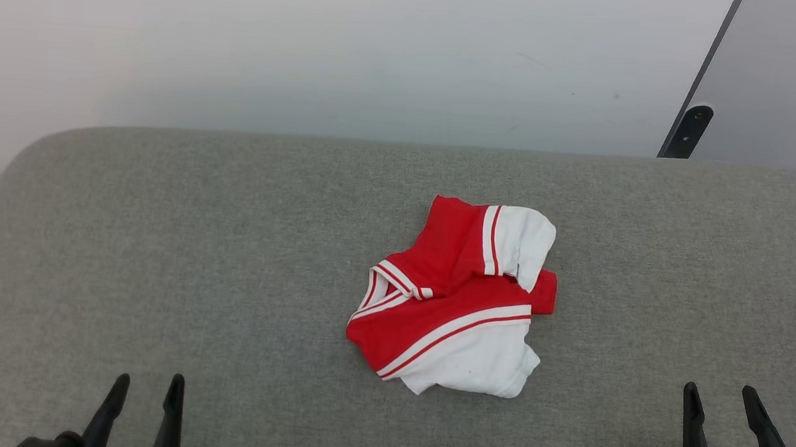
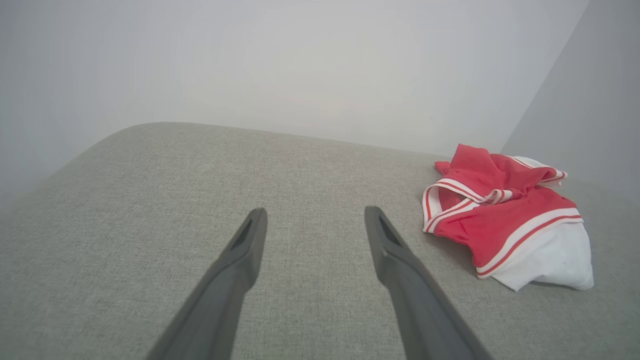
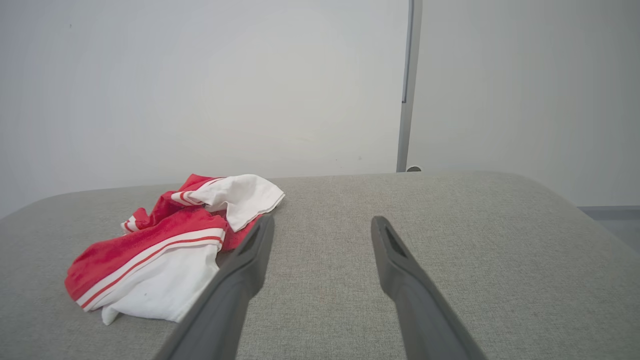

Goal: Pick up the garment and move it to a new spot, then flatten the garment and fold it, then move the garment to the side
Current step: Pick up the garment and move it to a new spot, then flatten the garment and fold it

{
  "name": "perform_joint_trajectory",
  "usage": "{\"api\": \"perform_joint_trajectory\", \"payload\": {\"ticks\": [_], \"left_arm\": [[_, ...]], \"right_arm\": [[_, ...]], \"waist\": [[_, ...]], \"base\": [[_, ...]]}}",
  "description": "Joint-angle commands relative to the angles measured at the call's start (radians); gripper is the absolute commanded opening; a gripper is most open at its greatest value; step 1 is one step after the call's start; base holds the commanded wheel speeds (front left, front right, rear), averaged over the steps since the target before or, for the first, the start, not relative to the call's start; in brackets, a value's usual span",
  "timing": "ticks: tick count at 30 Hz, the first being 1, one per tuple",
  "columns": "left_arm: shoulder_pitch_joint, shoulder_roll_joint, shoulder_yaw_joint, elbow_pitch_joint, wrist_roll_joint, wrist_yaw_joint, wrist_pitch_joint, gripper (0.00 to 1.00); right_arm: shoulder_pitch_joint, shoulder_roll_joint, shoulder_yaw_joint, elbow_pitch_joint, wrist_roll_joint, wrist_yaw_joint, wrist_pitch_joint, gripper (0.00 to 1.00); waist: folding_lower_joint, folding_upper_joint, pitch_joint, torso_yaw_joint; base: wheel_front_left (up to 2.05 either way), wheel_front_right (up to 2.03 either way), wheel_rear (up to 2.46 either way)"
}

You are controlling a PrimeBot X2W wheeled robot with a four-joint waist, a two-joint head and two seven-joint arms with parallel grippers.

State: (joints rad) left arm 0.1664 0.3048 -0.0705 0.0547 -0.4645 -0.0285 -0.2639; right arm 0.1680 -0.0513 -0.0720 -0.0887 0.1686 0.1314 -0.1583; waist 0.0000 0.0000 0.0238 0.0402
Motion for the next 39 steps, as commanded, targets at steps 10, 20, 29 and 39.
{"api": "perform_joint_trajectory", "payload": {"ticks": [10, 20, 29, 39], "left_arm": [[-0.030, -0.033, 0.019, 0.006, 0.037, -0.035, -0.001, 1.00], [-0.117, -0.070, 0.003, 0.032, 0.055, -0.065, -0.001, 1.00], [-0.196, -0.092, -0.017, 0.070, 0.059, -0.090, -0.001, 1.00], [-0.263, -0.109, -0.051, 0.101, 0.055, -0.103, -0.001, 1.00]], "right_arm": [[-0.099, -0.005, 0.042, 0.035, -0.024, -0.001, 0.071, 1.00], [-0.525, -0.105, 0.149, 0.199, -0.005, -0.001, 0.425, 1.00], [-0.835, -0.167, 0.256, 0.439, 0.209, -0.001, 0.797, 1.00], [-1.035, -0.213, 0.384, 0.649, 0.249, -0.001, 1.005, 1.00]], "waist": [[0.0000, 0.0000, 0.033, 0.008], [0.0000, 0.0000, 0.139, 0.042], [0.0000, 0.0000, 0.226, 0.073], [0.0000, 0.0000, 0.290, 0.097]], "base": [[0.00, 0.00, 0.00], [0.00, 0.00, 0.00], [0.00, 0.00, 0.00], [0.00, 0.00, 0.00]]}}
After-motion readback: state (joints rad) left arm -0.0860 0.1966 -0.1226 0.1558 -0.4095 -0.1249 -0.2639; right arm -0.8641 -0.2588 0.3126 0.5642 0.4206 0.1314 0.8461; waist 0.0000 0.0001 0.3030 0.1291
